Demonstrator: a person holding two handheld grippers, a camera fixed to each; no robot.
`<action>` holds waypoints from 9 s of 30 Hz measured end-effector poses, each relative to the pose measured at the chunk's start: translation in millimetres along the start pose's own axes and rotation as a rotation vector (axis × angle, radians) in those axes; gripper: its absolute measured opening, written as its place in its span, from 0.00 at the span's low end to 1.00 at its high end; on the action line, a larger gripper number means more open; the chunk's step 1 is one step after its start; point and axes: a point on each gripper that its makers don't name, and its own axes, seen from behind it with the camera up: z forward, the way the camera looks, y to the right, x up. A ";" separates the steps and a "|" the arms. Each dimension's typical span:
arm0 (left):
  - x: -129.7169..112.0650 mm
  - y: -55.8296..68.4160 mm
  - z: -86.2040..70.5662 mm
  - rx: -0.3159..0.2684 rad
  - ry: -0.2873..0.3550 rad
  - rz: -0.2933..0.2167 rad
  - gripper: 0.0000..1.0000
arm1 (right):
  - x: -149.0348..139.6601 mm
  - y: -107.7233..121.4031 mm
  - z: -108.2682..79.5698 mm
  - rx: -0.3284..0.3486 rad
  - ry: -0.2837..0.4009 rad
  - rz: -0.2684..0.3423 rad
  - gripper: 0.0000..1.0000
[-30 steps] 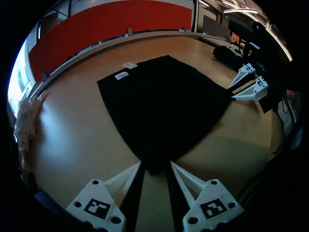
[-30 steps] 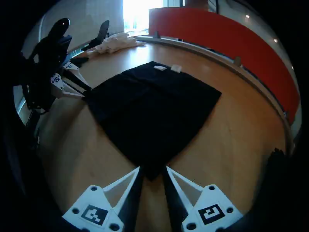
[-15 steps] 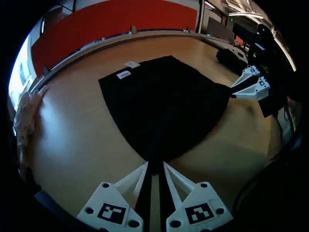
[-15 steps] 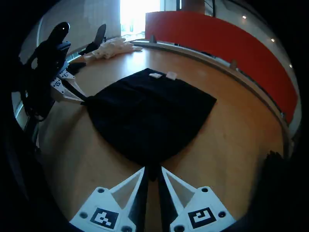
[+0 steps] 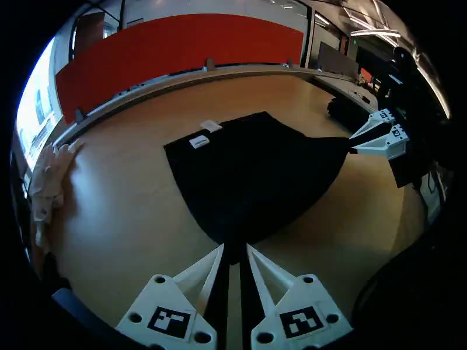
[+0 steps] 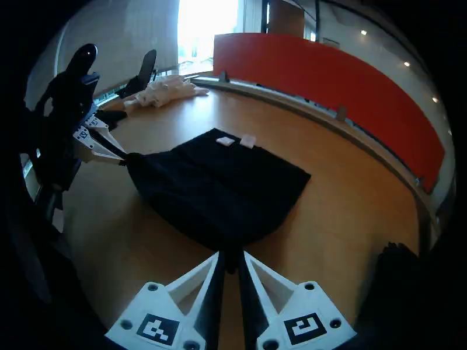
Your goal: Fold towel
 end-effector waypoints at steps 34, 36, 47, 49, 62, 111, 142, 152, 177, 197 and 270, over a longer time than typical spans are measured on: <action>58.0 8.8 -80.4 0.016 0.050 -0.011 0.11 | 65.0 -2.3 -70.5 0.006 0.048 -0.029 0.15; 59.1 8.7 -82.8 0.019 0.050 -0.006 0.11 | 66.8 -3.1 -72.8 0.007 0.050 -0.030 0.15; 65.9 8.8 -92.5 0.028 0.057 0.008 0.11 | 73.0 -5.9 -82.3 0.014 0.060 -0.031 0.15; 65.9 9.5 -92.8 0.025 0.057 0.001 0.11 | 72.7 -6.0 -82.5 0.016 0.059 -0.030 0.15; 63.2 9.9 -84.6 0.013 0.046 -0.026 0.11 | 63.4 -5.5 -76.0 0.019 0.030 -0.035 0.15; 29.3 -11.7 35.6 -0.011 -0.121 -0.047 0.11 | -2.5 37.2 12.7 0.067 -0.171 0.047 0.15; 30.8 -40.4 79.1 0.071 -0.130 -0.048 0.36 | -10.8 80.3 54.9 -0.029 -0.172 0.043 0.61; 43.9 -55.0 82.4 0.102 -0.114 -0.053 0.51 | -3.3 96.5 62.1 -0.064 -0.161 0.052 0.70; 54.6 -70.0 65.2 0.136 -0.083 -0.030 0.94 | 18.9 128.7 69.7 -0.129 -0.128 0.044 0.70; 54.4 -68.6 51.8 0.146 -0.064 -0.037 0.94 | 28.1 124.4 60.8 -0.138 -0.101 0.047 0.86; -44.4 -71.1 -64.3 0.322 -0.020 -0.312 0.94 | -9.0 33.4 20.1 0.001 -0.114 -0.036 0.87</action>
